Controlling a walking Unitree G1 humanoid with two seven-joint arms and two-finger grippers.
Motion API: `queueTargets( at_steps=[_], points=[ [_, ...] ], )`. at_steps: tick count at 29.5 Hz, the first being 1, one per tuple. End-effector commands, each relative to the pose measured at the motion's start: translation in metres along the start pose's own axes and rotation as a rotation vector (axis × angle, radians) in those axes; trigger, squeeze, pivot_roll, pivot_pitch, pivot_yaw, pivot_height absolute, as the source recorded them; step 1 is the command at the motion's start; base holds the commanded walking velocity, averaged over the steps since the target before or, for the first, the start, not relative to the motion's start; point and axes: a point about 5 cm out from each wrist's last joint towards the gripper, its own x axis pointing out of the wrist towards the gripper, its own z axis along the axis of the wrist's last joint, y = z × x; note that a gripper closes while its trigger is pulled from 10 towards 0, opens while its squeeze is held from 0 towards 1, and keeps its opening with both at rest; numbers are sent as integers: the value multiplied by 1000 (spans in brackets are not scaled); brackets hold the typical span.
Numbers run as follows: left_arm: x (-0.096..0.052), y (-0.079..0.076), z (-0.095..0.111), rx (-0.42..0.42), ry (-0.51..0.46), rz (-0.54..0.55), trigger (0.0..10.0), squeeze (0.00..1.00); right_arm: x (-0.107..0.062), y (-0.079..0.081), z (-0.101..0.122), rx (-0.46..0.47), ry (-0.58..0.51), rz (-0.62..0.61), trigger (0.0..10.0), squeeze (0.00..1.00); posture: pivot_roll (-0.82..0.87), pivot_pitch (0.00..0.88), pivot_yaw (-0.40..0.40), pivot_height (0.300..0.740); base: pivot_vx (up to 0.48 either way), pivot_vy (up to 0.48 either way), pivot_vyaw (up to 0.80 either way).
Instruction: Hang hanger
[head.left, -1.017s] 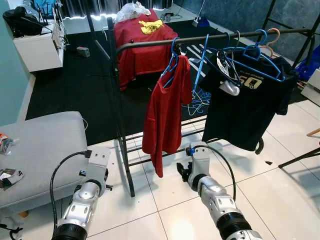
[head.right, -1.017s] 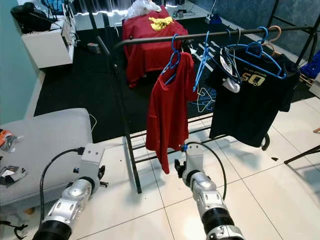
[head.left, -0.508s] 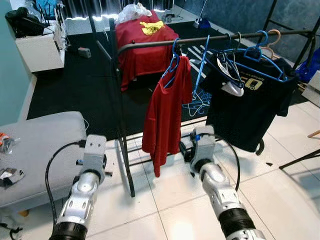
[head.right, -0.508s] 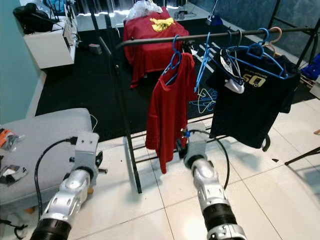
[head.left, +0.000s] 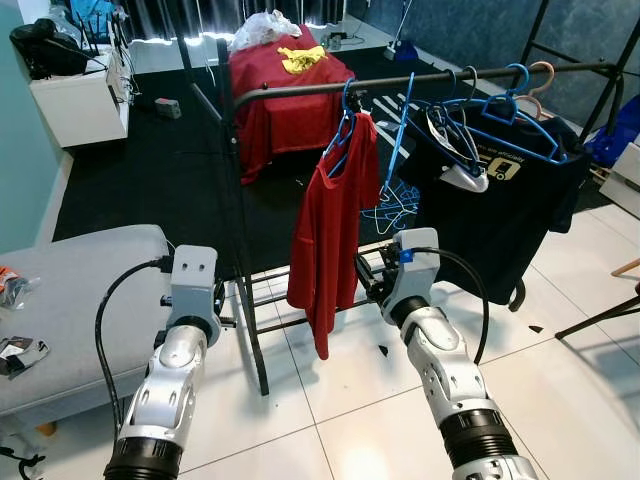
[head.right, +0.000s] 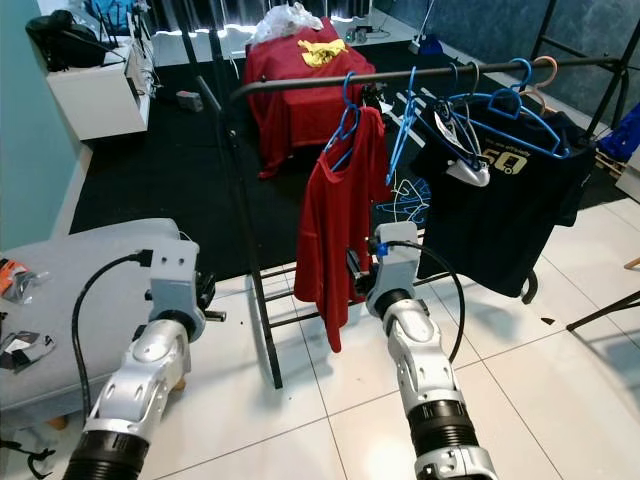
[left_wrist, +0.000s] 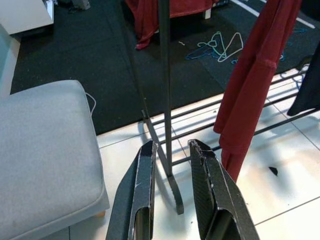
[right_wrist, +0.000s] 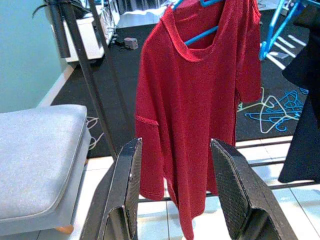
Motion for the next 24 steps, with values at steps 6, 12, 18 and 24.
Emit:
queueTargets(
  at_steps=[6, 12, 18, 24],
  points=[
    [0, -6, 6, -14, -2, -18, 10000, 0, 3, 4, 6, 20, -17, 9, 10000, 0, -35, 60, -37, 740, 309, 0, 0],
    [1, -5, 7, -19, -2, -14, 10000, 0, 3, 4, 6, 28, -16, 6, 10000, 0, -37, 64, -34, 740, 315, 0, 0],
    [0, -4, 8, -22, -7, -1, 10000, 0, 3, 3, 9, 26, -21, 9, 10000, 0, -39, 69, -33, 740, 321, 0, 0],
    [1, -2, 9, -23, -11, 4, 10000, 0, 3, 2, 11, 23, -25, 10, 10000, 0, -37, 69, -35, 740, 320, 0, 0]
  ],
)
